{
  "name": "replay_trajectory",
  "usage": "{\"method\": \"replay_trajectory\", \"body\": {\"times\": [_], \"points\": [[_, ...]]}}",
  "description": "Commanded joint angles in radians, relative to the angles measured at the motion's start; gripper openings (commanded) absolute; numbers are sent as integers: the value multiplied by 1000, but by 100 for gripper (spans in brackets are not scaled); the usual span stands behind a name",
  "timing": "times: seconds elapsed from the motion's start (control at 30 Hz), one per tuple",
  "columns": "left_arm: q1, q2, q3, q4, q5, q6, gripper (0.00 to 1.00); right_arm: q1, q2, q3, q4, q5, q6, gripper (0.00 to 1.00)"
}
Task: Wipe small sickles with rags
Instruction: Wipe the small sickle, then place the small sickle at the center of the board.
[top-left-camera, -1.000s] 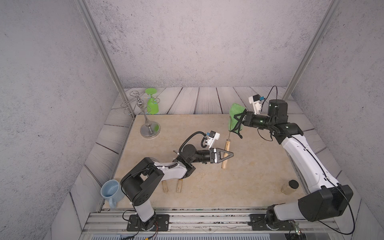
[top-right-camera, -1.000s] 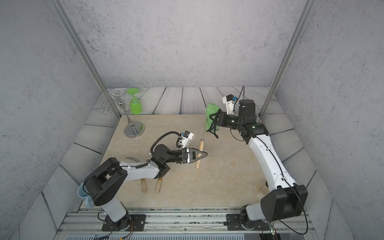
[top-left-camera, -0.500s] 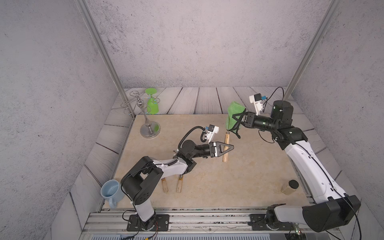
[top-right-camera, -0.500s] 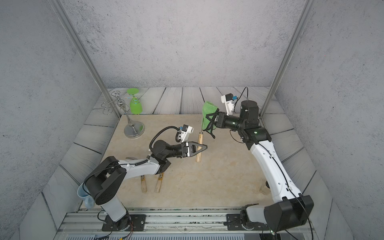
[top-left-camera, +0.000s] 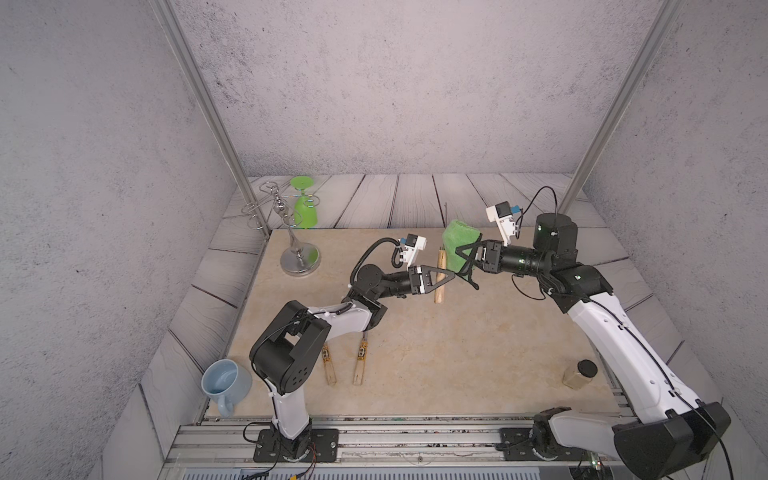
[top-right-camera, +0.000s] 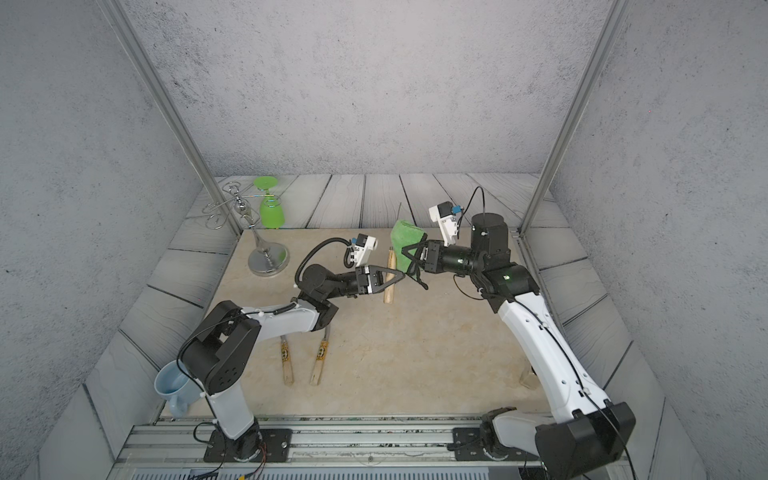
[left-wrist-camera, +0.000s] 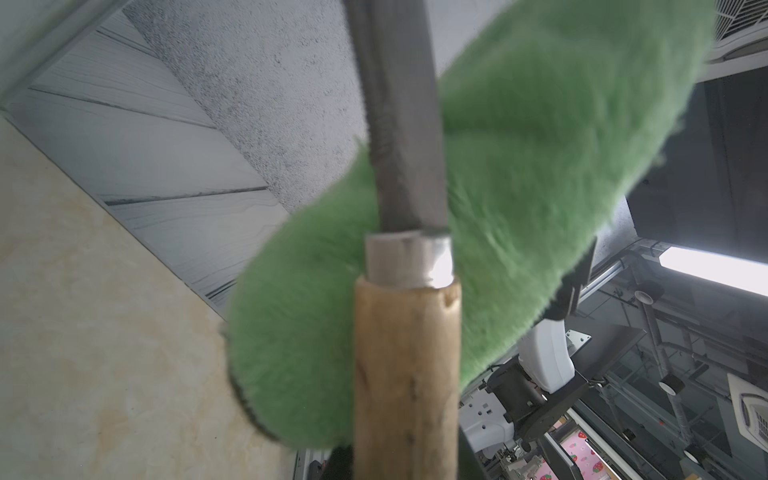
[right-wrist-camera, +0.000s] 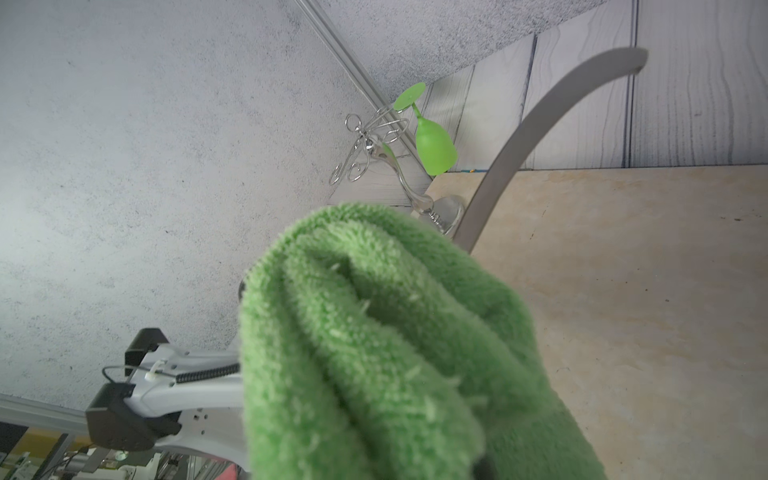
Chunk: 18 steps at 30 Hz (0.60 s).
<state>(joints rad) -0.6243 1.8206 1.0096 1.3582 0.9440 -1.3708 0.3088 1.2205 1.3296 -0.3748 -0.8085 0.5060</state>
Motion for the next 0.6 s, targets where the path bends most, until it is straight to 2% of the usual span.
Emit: {"method": "replay_trajectory", "body": {"times": [0.0, 0.07, 0.17, 0.23, 0.3, 0.43, 0.57], "points": [[75, 17, 7, -49, 43, 25, 0, 9, -97, -15, -133, 47, -80, 17], [96, -4, -10, -201, 44, 156, 0, 9, -121, -25, -194, 99, -111, 17], [97, -62, -7, -562, 27, 424, 0, 3, -148, -45, -276, 164, -138, 18], [95, -109, 19, -842, -22, 602, 0, 0, -164, -66, -310, 205, -149, 18], [94, -145, 46, -1037, -80, 736, 0, 0, -176, -86, -330, 246, -151, 18], [86, -176, 91, -1308, -222, 884, 0, -10, -167, -145, -330, 272, -150, 18], [87, -167, 107, -1413, -316, 927, 0, -24, -146, -202, -316, 282, -149, 18]]}}
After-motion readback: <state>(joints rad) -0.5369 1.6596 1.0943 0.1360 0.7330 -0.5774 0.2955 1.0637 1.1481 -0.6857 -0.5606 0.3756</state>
